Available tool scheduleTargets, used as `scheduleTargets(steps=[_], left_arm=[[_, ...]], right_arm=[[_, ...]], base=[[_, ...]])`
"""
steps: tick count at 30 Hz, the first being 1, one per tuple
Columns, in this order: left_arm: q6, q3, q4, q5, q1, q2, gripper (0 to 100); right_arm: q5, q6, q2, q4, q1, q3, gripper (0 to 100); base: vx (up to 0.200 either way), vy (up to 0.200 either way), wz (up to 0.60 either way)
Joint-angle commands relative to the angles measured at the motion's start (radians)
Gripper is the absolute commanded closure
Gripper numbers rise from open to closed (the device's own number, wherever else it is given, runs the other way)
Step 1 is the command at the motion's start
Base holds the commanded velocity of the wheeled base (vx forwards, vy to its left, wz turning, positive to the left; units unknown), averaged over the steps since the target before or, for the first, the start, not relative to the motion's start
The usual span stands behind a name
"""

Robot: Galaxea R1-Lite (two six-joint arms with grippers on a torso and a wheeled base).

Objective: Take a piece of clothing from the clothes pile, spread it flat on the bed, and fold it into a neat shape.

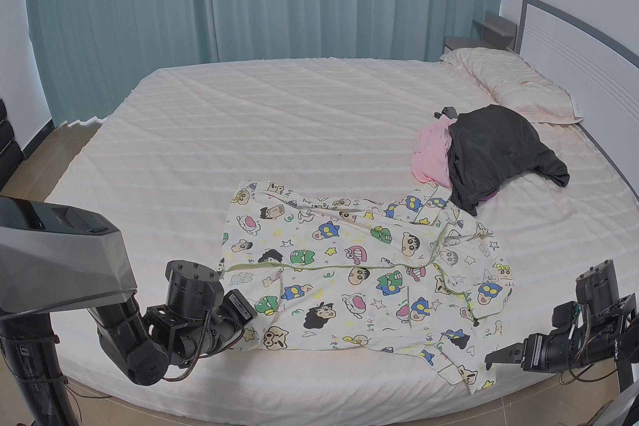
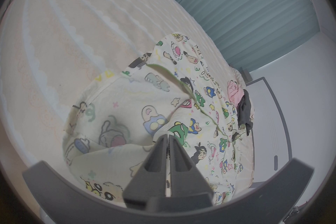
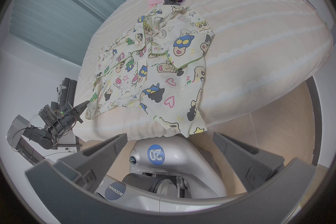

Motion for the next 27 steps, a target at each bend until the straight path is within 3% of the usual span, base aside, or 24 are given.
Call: scheduleTargets(steps=[1,4,11,17,27], left_arm=[[0.011,-0.006,-0.004,0.003,0.006,-0.052,100],[0.075,-0.02,-0.004,-0.001,0.03,-0.092,100],[0.249,-0.061,0.002,-0.057,0.178,-0.106,100],[0.307,-0.07,0.02,-0.248,0.288,-0.103,100],[0.35,-0.155,0.022,-0.275,0.353,0.018,100]], right_arm=[[0.0,0.0,-0.004,-0.002,0.0,-0.002,0],[-0.001,0.0,-0.006,0.0,0.0,-0.002,0],[-0.001,0.0,-0.009,0.0,0.002,0.0,0],[-0.003,0.0,-0.009,0.0,0.002,0.0,0],[-0.003,0.0,-0.009,0.0,0.002,0.0,0]], base=[[0.0,0.0,0.0],[0.0,0.0,0.0],[0.0,0.0,0.0],[0.0,0.0,0.0],[0.0,0.0,0.0]])
